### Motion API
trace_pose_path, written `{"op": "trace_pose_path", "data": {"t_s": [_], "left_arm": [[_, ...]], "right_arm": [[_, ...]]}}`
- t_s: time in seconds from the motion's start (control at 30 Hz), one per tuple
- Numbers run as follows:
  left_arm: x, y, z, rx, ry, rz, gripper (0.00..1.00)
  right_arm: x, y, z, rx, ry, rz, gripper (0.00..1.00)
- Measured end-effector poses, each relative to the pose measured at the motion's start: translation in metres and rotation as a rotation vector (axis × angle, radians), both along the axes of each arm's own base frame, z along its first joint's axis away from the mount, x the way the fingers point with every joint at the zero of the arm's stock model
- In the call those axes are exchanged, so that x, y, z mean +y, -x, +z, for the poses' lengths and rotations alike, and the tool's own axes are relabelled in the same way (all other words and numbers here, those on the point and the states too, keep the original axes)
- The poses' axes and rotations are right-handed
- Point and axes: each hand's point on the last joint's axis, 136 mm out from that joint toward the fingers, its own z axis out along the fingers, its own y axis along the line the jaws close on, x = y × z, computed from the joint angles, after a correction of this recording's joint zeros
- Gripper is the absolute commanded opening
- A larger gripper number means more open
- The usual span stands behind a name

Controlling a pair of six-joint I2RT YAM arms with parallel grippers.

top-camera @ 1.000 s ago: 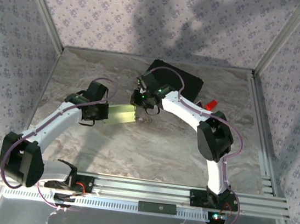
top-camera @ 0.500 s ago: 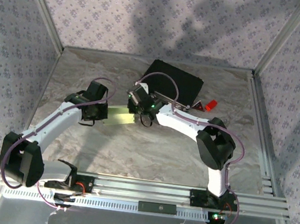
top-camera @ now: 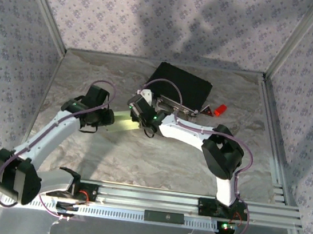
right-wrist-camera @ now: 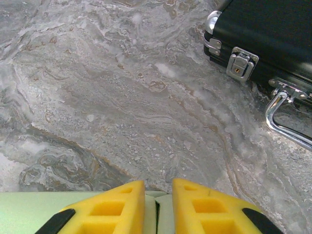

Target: Fold the paper box

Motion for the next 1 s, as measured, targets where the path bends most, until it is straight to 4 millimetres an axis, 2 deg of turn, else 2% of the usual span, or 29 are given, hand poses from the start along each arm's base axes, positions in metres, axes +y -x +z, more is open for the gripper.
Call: {"op": "trace_pose_path", "data": {"t_s": [0.13, 0.27, 0.37, 0.57, 0.87, 1.0], "left_arm": [[-0.004, 0.008, 0.021, -0.057, 0.083, 0.015, 0.56], [-0.001, 0.009, 0.033, -0.079, 0.158, 0.071, 0.58], [0.009, 0.000, 0.026, -0.060, 0.196, 0.134, 0.57], [0.027, -0.009, -0.009, 0.006, 0.257, 0.232, 0.57], [0.018, -0.019, -0.028, -0.013, 0.355, 0.229, 0.43], [0.015, -0.019, -0.035, -0.028, 0.385, 0.221, 0.26]], "right_arm": [[0.000, 0.000, 0.000, -0.010, 0.001, -0.005, 0.23], [0.000, 0.000, 0.000, -0.017, -0.002, -0.008, 0.23], [0.000, 0.000, 0.000, -0.017, -0.002, -0.008, 0.23], [0.000, 0.000, 0.000, -0.017, -0.002, -0.007, 0.22], [0.000, 0.000, -0.001, -0.018, 0.004, -0.004, 0.22], [0.000, 0.001, -0.003, -0.017, 0.006, -0.002, 0.22]]}}
